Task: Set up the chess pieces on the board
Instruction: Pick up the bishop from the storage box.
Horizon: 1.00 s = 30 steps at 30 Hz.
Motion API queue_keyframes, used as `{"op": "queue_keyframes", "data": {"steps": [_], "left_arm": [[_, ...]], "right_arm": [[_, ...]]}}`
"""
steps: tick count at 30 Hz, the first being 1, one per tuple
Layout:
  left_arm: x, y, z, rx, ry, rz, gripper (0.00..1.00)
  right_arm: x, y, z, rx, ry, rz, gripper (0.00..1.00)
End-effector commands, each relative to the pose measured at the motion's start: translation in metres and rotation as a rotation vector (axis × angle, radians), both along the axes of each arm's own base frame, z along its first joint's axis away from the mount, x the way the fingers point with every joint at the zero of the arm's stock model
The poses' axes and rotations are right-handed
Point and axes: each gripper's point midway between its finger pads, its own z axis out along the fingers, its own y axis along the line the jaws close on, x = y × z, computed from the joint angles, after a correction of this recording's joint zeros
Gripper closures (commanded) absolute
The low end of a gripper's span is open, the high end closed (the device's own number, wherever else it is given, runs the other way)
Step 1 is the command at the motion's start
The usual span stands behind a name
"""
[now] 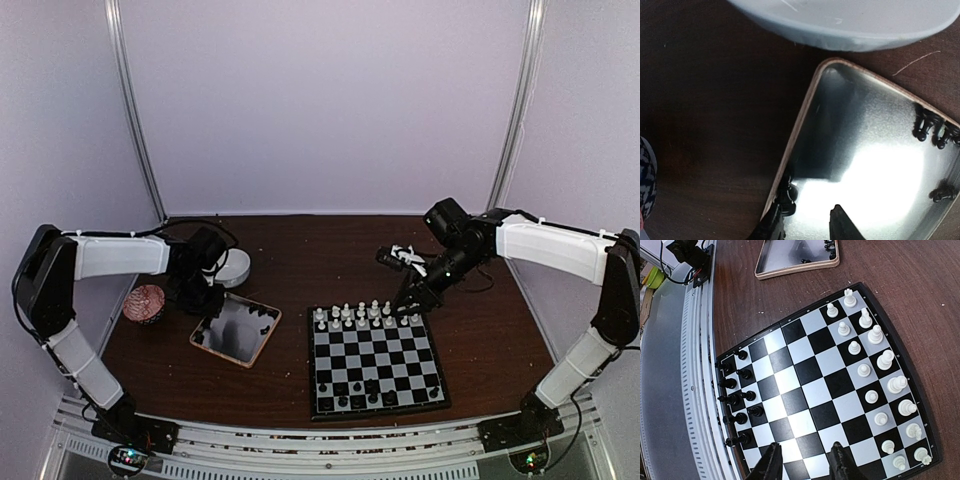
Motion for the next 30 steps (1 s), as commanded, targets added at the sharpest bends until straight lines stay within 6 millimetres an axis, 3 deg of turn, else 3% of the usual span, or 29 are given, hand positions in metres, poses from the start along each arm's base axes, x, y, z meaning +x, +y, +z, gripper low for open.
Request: {"op": "queue_keyframes", "data": {"steps": [1, 6, 22, 26, 30], "left_arm": [[-0.009, 0.004, -0.010, 0.020, 0.028, 0.021, 0.67], [-0.011, 0.016, -0.010, 0.083, 0.033, 0.035, 0.64], [-0.014, 0.012, -0.031, 0.080, 0.080, 0.017, 0.74], [-0.011, 0.012, -0.026, 0.090, 0.058, 0.021, 0.75], [-0.007, 0.013, -0.017, 0.099, 0.030, 0.027, 0.70]], "right_arm": [[0.003, 0.000, 0.009, 0.016, -0.018, 0.004, 0.67], [0.002, 0.000, 0.007, 0.012, -0.012, 0.005, 0.67], [0.002, 0.000, 0.006, 0.010, -0.005, 0.004, 0.67], [0.002, 0.000, 0.006, 0.010, -0.005, 0.005, 0.67], [0.002, 0.000, 0.005, 0.010, -0.001, 0.005, 0.67]]}}
